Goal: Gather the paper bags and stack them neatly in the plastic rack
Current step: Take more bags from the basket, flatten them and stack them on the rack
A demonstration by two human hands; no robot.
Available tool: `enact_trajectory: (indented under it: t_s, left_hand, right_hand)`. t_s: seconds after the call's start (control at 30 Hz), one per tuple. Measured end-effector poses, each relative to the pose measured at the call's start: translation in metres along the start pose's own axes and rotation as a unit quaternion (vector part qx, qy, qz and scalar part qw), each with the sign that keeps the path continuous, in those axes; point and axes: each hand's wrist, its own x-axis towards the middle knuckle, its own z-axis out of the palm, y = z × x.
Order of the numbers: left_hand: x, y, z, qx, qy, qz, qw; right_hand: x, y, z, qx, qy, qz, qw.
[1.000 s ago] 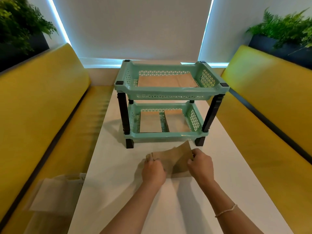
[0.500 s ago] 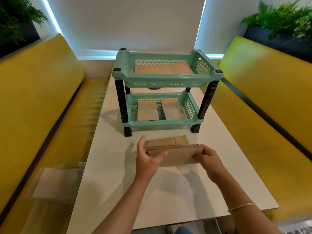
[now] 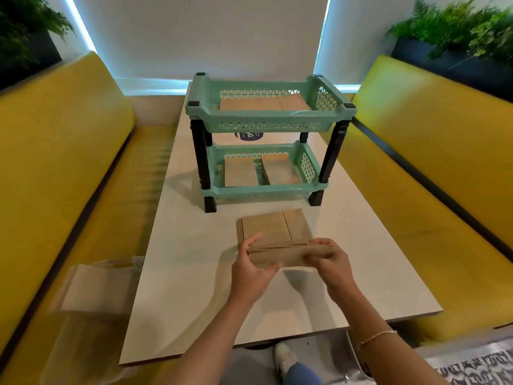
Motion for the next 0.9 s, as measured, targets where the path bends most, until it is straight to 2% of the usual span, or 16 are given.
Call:
enact_trajectory:
  t_s: [0.17, 0.23, 0.33, 0.43, 0.5, 0.7, 0.9]
  left_hand:
    - [0.001, -0.010, -0.011, 0.139, -0.038, -0.053, 0.988]
    - [0.005, -0.001, -0.019, 0.140, -0.043, -0.047, 0.988]
    - [0.010, 0.028, -0.032, 0.025, -0.056, -0.043, 0.997]
    - [0.008, 0.055, -0.029, -0.116, -0.065, -0.027, 0.991]
    - [0.004, 0.057, -0.018, -0.131, -0.063, -0.027, 0.989]
    - [-0.009, 0.025, 0.017, 0.060, -0.082, -0.052, 0.993]
    - [-0.008, 0.029, 0.023, 0.128, -0.078, -0.011, 0.989]
  right_hand:
    - [-0.002, 0.001, -0.008, -0.104, -0.007, -0.019, 0.994]
    - [0.003, -0.010, -0.018, -0.160, -0.036, -0.042, 0.986]
    - [0.004, -0.024, -0.028, -0.214, -0.092, -0.052, 0.971]
    - [0.002, -0.024, -0.023, -0.234, -0.108, -0.037, 0.965]
    - [-0.001, -0.014, -0.012, -0.216, -0.098, -0.024, 0.971]
    - [-0.012, 0.015, 0.013, -0.157, -0.032, 0.027, 0.987]
    - [-0.013, 0.007, 0.016, -0.150, -0.007, -0.005, 0.989]
